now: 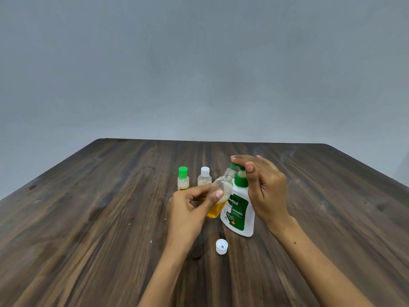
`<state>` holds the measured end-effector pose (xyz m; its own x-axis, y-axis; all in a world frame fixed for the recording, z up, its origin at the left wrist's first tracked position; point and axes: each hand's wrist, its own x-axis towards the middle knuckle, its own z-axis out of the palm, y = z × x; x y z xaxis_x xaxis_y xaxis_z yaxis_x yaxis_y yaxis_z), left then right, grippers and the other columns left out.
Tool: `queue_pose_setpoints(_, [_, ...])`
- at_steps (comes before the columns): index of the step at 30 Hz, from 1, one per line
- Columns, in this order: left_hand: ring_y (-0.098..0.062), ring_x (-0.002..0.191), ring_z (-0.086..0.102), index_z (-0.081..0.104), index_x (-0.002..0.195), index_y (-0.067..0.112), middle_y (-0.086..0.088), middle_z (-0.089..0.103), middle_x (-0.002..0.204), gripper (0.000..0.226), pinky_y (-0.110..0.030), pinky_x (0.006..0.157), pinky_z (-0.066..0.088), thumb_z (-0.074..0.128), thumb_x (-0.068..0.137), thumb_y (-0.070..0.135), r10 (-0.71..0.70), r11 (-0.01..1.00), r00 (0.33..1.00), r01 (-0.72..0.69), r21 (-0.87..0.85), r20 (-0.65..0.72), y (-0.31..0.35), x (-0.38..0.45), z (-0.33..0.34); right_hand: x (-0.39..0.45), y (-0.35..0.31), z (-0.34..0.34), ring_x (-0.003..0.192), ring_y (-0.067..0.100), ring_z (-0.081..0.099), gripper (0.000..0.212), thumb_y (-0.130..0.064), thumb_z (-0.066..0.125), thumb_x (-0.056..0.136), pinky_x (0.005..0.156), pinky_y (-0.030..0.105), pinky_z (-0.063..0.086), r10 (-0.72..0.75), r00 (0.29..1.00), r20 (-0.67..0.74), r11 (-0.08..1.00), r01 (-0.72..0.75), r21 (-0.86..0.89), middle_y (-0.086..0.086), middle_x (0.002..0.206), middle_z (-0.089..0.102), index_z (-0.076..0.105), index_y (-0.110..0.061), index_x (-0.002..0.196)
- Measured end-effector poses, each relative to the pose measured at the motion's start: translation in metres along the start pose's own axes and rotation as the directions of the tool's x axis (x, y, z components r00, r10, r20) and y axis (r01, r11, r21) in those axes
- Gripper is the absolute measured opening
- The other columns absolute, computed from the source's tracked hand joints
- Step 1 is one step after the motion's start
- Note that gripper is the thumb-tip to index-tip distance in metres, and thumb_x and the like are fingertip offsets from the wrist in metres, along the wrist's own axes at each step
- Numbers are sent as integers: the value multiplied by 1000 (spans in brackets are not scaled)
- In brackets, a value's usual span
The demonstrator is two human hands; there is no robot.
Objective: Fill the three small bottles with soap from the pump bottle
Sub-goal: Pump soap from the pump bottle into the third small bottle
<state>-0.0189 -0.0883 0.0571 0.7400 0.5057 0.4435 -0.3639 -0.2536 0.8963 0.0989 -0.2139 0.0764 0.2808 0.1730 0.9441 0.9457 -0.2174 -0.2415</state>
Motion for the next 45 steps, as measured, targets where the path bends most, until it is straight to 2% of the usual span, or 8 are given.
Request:
queue_pose_setpoints(5, [-2, 92, 71, 77, 100, 21, 13, 76, 92, 32, -19, 81, 55, 74, 72, 36, -12, 1000, 1000, 12, -8, -5, -3, 2, -2, -9, 2, 5, 97, 10, 67, 56, -42, 30, 104, 80, 47, 54, 40, 999, -17, 997, -39, 60, -3, 100, 73, 74, -8, 96])
queue_pose_setpoints(10, [1, 91, 70, 76, 97, 26, 17, 76, 91, 30, -15, 79, 53, 73, 70, 39, -9, 1000, 1000, 9, -6, -10, -1, 2, -2, 2, 2, 0, 97, 12, 68, 60, -44, 27, 104, 91, 44, 51, -4, 1000, -3, 1000, 5, 15, 0, 102, 74, 75, -8, 98])
queue_pose_setpoints(16, [-3, 94, 70, 77, 102, 19, 12, 77, 94, 36, -23, 84, 54, 74, 72, 39, -25, 1000, 1000, 25, 8, -11, -6, 2, -1, -7, 2, 5, 95, 11, 68, 59, -44, 30, 104, 78, 46, 54, 49, 999, -14, 997, -48, 59, -2, 98, 73, 75, -7, 95])
queue_pose_setpoints(23, [-4, 93, 71, 78, 101, 17, 11, 77, 92, 32, -24, 84, 53, 75, 74, 34, -32, 999, 999, 32, 6, -9, -5, 1, 1, 2, 0, 0, 98, 10, 68, 61, -45, 25, 104, 93, 41, 50, 3, 1000, 2, 1000, -3, 20, -2, 102, 73, 74, -9, 97])
queue_pose_setpoints(27, [-4, 96, 70, 77, 101, 19, 12, 77, 93, 29, -26, 86, 53, 75, 76, 33, -40, 999, 999, 41, 23, -12, -8, 3, 0, -2, 1, 3, 94, 12, 69, 61, -46, 28, 104, 84, 46, 54, 38, 999, -6, 997, -37, 65, -2, 98, 74, 75, -9, 94])
queue_pose_setpoints(30, [-2, 94, 70, 77, 101, 20, 14, 76, 93, 29, -22, 83, 53, 75, 74, 34, -38, 999, 999, 38, 25, -21, -9, 3, -1, -3, 2, 3, 93, 12, 69, 59, -45, 29, 104, 78, 49, 54, 43, 999, -6, 997, -43, 69, -1, 97, 74, 75, -9, 94])
queue_pose_setpoints(35, [0, 93, 70, 77, 101, 18, 16, 76, 91, 30, -13, 78, 52, 74, 74, 32, -26, 999, 1000, 26, 19, -11, -8, 4, 0, 4, 2, 2, 93, 10, 69, 64, -48, 26, 104, 90, 45, 51, 50, 999, 0, 997, -50, 64, -2, 98, 74, 75, -8, 94])
queue_pose_setpoints(45, [3, 93, 69, 76, 99, 21, 18, 75, 91, 29, -9, 74, 50, 74, 72, 31, -21, 1000, 1000, 21, -13, -21, -7, 6, -1, 2, 6, 4, 96, 14, 69, 59, -46, 29, 104, 77, 51, 55, 48, 999, -9, 993, -47, 113, 0, 100, 74, 74, -8, 96])
